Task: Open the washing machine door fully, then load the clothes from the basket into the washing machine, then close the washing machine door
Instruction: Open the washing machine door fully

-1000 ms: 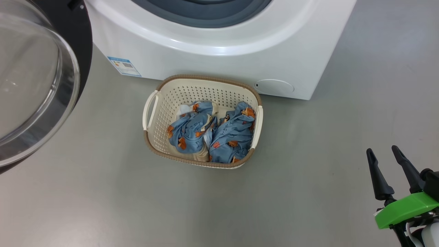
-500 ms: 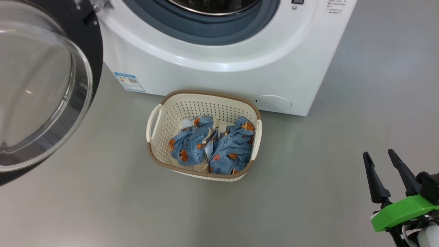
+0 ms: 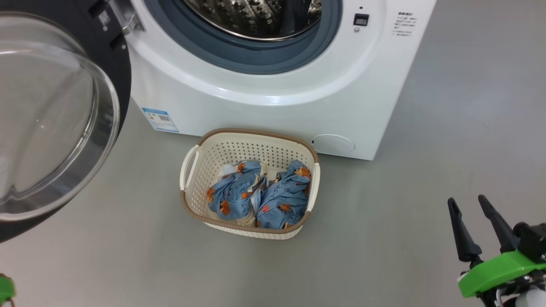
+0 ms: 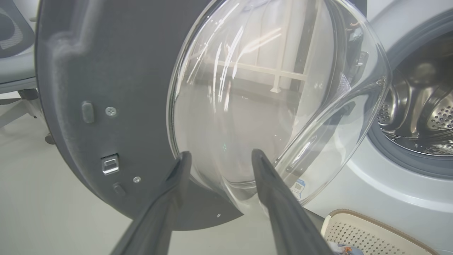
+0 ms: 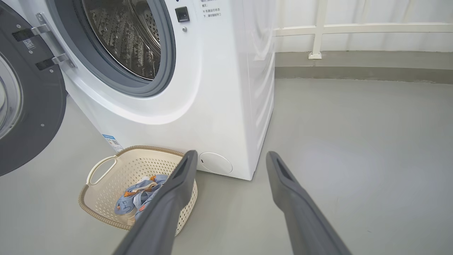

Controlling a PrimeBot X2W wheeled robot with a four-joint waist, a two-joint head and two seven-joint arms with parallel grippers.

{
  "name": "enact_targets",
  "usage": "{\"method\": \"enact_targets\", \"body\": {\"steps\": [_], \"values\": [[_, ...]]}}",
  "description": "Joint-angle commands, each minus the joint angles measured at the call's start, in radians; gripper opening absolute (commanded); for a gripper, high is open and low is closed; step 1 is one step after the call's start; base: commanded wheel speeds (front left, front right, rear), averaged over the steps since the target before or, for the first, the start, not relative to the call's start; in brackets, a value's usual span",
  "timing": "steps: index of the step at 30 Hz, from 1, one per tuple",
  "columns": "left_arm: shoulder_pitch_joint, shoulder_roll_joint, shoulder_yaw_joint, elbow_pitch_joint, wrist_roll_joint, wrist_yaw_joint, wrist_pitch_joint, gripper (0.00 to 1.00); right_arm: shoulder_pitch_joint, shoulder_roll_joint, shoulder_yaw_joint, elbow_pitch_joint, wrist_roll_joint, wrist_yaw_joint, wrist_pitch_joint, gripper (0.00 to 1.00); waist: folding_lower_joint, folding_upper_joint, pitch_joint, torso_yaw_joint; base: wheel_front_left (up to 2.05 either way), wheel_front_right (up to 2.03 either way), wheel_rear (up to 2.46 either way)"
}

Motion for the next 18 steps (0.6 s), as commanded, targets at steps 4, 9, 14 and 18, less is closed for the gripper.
{"method": "enact_targets", "body": {"steps": [4, 9, 14, 18], "values": [[0.041, 0.008, 0.001, -0.086, 0.012, -0.001, -0.005, 1.0, 0.031, -0.002, 0.016, -0.024, 0.01, 0.001, -0.013, 1.0, 0.0, 0.0, -0.019, -0.029, 0.0, 0.0, 0.0], [0.086, -0.031, -0.042, -0.151, 0.015, -0.001, -0.005, 1.0, 0.037, 0.006, 0.012, -0.026, 0.013, 0.001, -0.013, 1.0, 0.0, 0.0, -0.031, -0.06, 0.0, 0.0, 0.0], [0.121, -0.042, -0.11, -0.21, 0.005, -0.001, -0.005, 1.0, 0.044, 0.015, 0.009, -0.029, 0.012, 0.001, -0.013, 1.0, 0.0, 0.0, -0.04, -0.097, 0.0, 0.0, 0.0], [0.135, -0.031, -0.177, -0.237, -0.007, -0.001, -0.005, 1.0, 0.046, 0.02, 0.006, -0.031, 0.013, 0.001, -0.013, 1.0, 0.0, 0.0, -0.044, -0.128, 0.0, 0.0, 0.0]]}}
